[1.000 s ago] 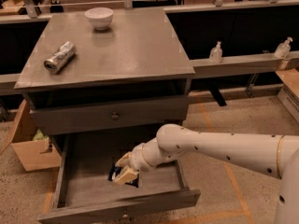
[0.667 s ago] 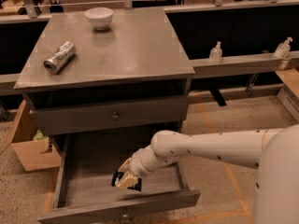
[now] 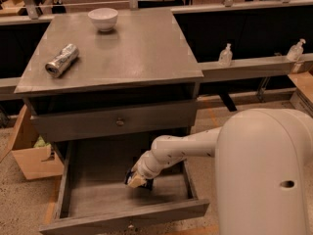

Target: Place rxbar blueberry into middle drawer

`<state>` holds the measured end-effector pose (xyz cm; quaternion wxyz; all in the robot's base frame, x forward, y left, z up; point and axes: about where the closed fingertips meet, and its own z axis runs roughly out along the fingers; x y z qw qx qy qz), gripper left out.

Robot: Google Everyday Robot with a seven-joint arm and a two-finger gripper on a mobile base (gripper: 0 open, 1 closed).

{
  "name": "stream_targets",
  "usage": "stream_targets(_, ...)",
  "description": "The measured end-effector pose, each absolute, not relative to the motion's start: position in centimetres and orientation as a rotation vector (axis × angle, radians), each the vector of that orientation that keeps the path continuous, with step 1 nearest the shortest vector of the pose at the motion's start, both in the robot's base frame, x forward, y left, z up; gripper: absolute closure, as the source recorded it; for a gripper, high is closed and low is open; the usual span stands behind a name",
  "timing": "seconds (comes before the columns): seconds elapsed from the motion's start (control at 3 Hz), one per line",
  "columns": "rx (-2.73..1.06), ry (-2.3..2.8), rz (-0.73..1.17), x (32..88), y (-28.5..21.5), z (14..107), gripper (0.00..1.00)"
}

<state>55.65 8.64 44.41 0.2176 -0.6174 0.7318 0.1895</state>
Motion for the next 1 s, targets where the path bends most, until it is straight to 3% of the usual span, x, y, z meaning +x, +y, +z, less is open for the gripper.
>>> stream_targets(0.67, -1.664, 2.041, 0.502, 56.8, 9.5, 44.2, 0.06)
stream_targets(1.0, -1.582, 2.011, 0.502, 56.2, 9.4, 47.5, 0.07)
